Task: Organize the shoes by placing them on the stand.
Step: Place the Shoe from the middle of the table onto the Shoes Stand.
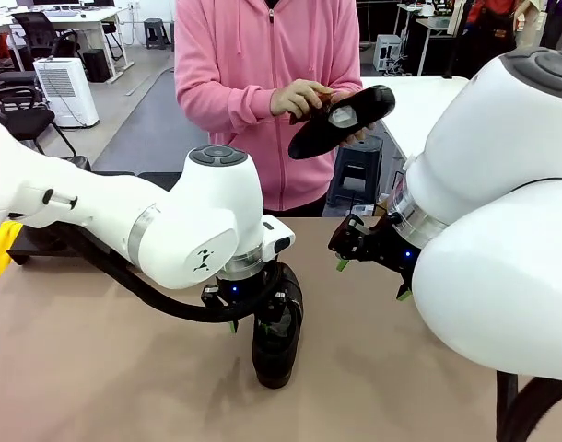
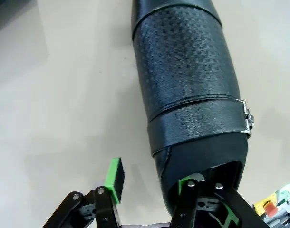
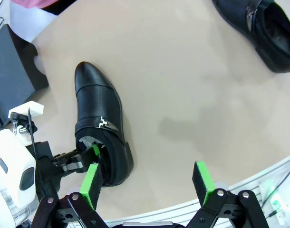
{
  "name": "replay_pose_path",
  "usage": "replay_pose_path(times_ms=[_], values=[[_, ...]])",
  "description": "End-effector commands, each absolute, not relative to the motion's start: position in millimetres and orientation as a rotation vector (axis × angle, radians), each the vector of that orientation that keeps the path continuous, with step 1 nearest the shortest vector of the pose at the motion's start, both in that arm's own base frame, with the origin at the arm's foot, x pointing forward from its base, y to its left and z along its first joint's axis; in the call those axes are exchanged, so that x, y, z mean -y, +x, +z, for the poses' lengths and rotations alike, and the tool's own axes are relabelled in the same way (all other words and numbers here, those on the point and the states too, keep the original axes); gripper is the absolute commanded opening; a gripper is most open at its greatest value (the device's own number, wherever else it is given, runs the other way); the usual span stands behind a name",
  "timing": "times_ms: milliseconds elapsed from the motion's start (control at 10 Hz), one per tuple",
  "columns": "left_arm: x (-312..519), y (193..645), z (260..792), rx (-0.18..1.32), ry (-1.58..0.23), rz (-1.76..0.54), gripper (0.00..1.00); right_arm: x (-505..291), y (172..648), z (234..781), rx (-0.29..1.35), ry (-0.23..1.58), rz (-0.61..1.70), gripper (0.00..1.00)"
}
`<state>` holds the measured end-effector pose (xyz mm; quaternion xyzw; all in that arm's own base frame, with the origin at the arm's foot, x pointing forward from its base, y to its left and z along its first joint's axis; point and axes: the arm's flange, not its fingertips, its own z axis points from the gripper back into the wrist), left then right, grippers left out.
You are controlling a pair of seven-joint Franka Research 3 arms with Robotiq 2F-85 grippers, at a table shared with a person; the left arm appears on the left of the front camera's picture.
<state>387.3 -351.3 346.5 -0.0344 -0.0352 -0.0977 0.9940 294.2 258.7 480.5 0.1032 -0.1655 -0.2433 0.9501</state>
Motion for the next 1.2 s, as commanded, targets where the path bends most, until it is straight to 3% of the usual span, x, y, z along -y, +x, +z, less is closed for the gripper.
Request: replay_pose_path(times_ms=[0, 700, 900, 1100], values=[[358, 393, 351, 0.076, -0.039, -0.196, 0.02, -259, 298, 483, 0.331, 0.225, -0.475, 1.0], [347, 391, 352, 0.022, -0.066, -0.194, 0.0, -259, 298, 483, 0.331, 0.225, -0.475, 1.0], [323, 368, 395, 0.041, -0.146, -0.279, 0.0, -259, 298, 483, 0.331, 0.225, -0.475, 1.0], [275, 344, 441, 0.16, -0.129, -0.3, 0.0, -259, 298, 483, 0.331, 0.225, -0.475, 1.0]])
